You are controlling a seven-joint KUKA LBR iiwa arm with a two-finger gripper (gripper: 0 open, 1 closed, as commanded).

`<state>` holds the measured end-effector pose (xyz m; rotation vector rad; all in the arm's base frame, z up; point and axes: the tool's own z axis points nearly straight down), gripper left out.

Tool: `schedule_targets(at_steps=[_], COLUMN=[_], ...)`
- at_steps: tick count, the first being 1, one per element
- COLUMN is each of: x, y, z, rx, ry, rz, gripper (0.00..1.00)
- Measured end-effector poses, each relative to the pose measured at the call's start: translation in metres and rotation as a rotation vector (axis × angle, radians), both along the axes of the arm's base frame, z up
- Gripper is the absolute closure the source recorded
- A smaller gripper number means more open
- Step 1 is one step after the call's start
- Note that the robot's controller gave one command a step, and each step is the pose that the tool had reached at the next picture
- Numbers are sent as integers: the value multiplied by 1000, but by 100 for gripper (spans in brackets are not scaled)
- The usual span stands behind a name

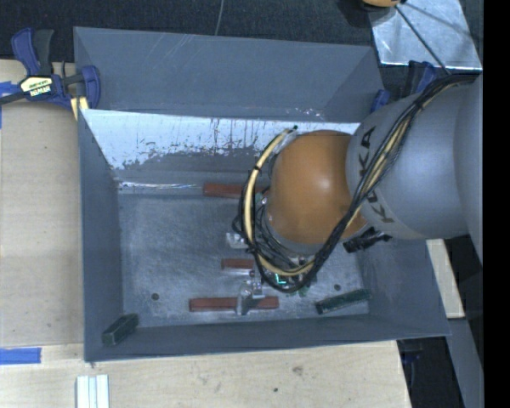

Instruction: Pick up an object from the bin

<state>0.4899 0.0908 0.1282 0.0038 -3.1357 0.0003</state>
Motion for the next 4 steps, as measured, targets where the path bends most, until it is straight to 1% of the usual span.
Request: schedule_targets(at_steps=[1,2,3,4], x=[2,10,10,17], y=[0,1,1,21], z=[4,-46,-46,73], rx=[1,8,8,1], ry=[-8,-63,-62,-8], rz=[-2,150,149,177], gripper=[0,100,100,100])
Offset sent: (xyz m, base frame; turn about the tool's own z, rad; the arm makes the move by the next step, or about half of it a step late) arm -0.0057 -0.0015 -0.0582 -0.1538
